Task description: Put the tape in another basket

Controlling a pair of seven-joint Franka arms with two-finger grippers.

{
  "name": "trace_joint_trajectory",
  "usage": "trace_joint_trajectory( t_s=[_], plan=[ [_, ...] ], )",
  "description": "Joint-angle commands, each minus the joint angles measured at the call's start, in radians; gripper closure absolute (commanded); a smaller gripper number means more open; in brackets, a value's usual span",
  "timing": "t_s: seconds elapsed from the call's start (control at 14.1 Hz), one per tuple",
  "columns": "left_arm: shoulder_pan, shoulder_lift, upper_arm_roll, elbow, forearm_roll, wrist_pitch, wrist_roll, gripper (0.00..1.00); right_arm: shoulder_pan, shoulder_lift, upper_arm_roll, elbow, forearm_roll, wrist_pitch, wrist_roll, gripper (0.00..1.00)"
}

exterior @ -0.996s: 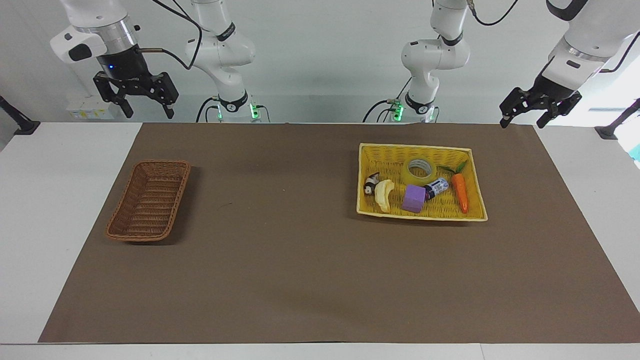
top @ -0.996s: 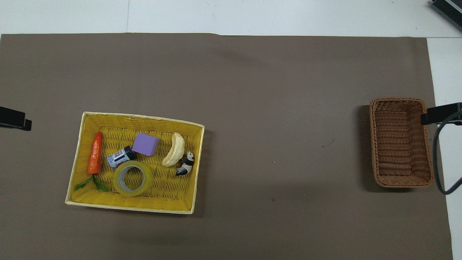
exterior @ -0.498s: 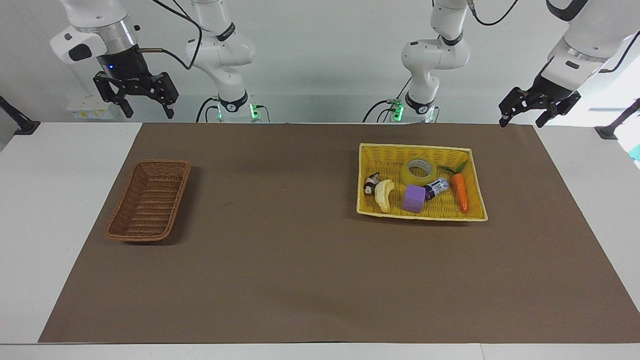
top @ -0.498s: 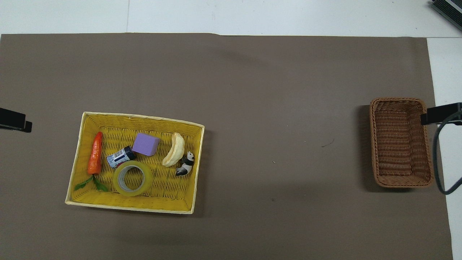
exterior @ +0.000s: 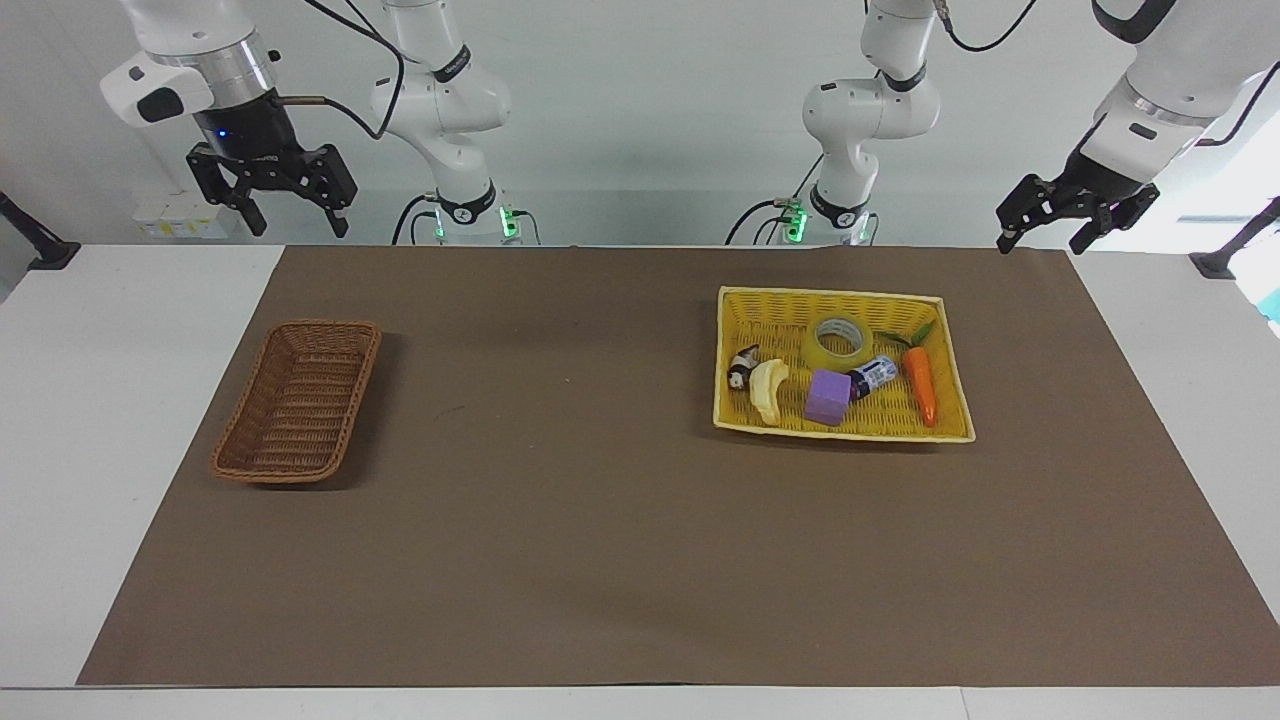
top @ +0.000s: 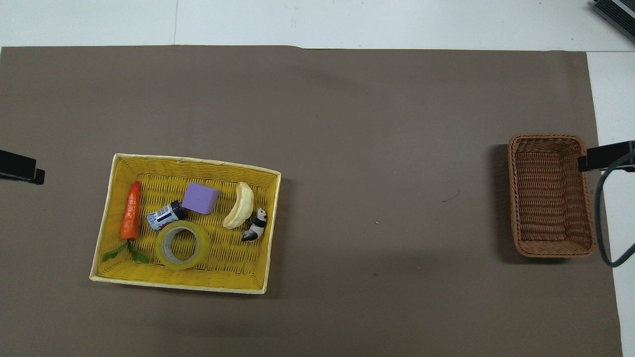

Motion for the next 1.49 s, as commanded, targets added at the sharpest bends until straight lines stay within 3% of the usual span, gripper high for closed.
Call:
trace_joint_trajectory(
  t_s=[0.0, 0.78, 1.42],
  plan=[
    [0.002, -0.025, -0.002, -0.018, 0.014, -0.02, 0.008, 0.0, -0.004, -0.005, 0.002, 0.008, -0.004, -0.024, 0.001, 0.0],
    [-0.004, -0.045, -0.002, -0.066, 0.014, -0.017, 0.007, 0.0, -0.004, -0.005, 0.002, 0.008, -0.004, -0.024, 0.001, 0.0],
    [-0.009, -0.134, -0.004, -0.296, 0.013, 0.041, 0.005, 0.0, -0.004, -0.005, 0.002, 0.008, -0.004, -0.024, 0.001, 0.0]
  ],
)
